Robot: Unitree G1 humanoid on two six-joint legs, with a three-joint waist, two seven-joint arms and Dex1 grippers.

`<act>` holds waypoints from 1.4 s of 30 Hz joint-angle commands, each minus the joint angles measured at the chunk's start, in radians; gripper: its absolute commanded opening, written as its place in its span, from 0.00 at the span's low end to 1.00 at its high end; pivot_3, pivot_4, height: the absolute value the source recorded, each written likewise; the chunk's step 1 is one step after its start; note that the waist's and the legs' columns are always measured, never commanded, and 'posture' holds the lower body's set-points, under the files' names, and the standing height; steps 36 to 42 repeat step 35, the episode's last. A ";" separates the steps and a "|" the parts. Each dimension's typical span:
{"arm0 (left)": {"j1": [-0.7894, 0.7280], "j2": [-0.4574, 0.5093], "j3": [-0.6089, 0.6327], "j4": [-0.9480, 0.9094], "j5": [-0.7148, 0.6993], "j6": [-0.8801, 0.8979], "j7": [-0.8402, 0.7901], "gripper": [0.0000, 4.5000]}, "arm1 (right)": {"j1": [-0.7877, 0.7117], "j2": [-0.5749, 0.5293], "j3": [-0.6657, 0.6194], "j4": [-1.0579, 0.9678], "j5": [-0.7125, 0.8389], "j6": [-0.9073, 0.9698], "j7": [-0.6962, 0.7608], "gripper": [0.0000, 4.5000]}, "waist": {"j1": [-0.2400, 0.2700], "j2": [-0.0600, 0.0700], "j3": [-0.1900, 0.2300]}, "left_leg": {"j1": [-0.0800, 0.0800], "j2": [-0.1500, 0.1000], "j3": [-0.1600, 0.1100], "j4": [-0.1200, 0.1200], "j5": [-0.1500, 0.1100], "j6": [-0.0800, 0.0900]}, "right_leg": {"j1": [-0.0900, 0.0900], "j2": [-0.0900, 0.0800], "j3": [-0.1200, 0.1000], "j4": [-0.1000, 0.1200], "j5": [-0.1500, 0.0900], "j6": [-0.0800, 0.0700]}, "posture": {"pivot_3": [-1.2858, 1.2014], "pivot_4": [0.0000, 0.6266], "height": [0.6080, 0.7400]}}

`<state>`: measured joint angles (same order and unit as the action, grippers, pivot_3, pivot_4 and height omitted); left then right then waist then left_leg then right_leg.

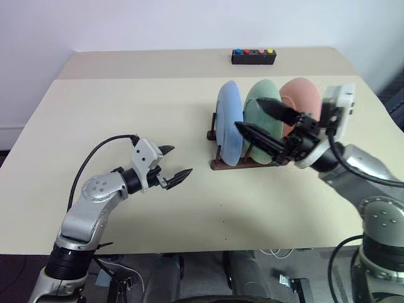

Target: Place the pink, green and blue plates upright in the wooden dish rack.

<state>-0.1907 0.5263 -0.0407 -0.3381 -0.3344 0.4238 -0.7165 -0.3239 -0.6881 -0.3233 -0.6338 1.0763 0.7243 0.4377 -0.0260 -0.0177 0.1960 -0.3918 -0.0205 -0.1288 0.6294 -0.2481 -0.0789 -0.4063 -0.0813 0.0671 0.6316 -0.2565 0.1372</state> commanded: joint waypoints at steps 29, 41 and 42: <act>0.042 0.033 0.077 0.216 0.061 -0.229 -0.046 1.00 | 0.596 -0.043 -0.291 0.444 -0.546 -0.533 0.517 1.00 | 0.015 0.001 -0.001 | 0.003 0.000 0.006 0.002 0.000 0.001 | 0.004 -0.001 0.004 -0.002 -0.002 -0.003 | 0.52 0.24 1.00; 0.073 0.041 0.094 0.201 0.059 -0.222 -0.044 1.00 | 0.573 -0.034 -0.258 0.458 -0.554 -0.540 0.511 1.00 | 0.012 0.001 -0.001 | 0.004 0.000 0.006 0.001 0.000 0.001 | 0.004 -0.001 0.004 -0.002 -0.002 -0.002 | 0.52 0.24 1.00; 0.073 0.041 0.094 0.201 0.059 -0.222 -0.044 1.00 | 0.573 -0.034 -0.258 0.458 -0.554 -0.540 0.511 1.00 | 0.012 0.001 -0.001 | 0.004 0.000 0.006 0.001 0.000 0.001 | 0.004 -0.001 0.004 -0.002 -0.002 -0.002 | 0.52 0.24 1.00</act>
